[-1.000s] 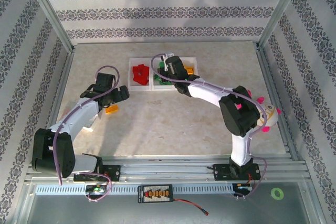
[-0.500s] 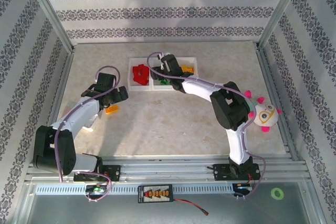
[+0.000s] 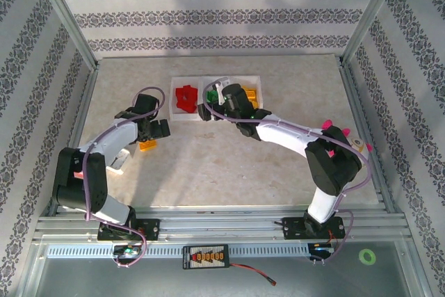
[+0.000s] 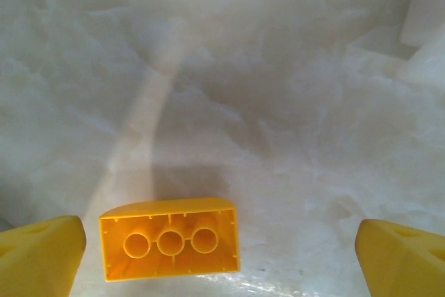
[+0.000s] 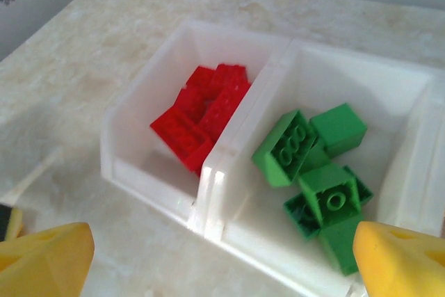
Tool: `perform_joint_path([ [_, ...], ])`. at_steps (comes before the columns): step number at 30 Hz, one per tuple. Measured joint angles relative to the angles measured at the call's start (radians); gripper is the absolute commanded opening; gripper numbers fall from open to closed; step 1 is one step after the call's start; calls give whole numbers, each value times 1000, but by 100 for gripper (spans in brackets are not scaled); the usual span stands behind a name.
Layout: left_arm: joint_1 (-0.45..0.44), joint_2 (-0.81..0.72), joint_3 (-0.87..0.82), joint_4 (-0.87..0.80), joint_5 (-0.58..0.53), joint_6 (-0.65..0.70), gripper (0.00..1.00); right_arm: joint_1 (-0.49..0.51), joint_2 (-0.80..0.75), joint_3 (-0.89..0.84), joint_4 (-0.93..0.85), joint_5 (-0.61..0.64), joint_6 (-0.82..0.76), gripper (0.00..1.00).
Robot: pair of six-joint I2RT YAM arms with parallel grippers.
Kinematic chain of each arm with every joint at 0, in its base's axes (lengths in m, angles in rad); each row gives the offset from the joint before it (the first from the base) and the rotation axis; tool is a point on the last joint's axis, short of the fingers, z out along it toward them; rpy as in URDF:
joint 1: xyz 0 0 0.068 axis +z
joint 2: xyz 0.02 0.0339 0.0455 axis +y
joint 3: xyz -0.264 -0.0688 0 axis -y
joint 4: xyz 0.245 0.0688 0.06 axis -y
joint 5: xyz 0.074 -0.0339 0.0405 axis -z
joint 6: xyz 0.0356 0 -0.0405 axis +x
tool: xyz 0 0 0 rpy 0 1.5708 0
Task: Sort the legos into containers by color
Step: Pick up the lego from the middle-left of the table.
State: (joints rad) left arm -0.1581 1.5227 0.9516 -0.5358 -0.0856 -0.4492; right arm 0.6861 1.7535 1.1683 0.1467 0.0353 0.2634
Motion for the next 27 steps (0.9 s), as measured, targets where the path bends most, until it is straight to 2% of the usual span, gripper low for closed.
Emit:
perform_joint_path([
  [10, 0, 106, 17, -18, -5, 6, 96, 12, 0, -41, 1, -8, 13, 95],
  [14, 1, 113, 11, -17, -2, -1, 89, 12, 0, -39, 1, -15, 19, 96],
  [19, 3, 134, -2, -17, -1, -4, 88, 12, 2, -38, 1, -18, 20, 95],
  [22, 3, 136, -10, -17, -1, -5, 83, 12, 2, -38, 1, -18, 22, 95],
  [27, 3, 136, -22, -17, -1, -18, 68, 12, 5, -38, 1, -23, 23, 95],
])
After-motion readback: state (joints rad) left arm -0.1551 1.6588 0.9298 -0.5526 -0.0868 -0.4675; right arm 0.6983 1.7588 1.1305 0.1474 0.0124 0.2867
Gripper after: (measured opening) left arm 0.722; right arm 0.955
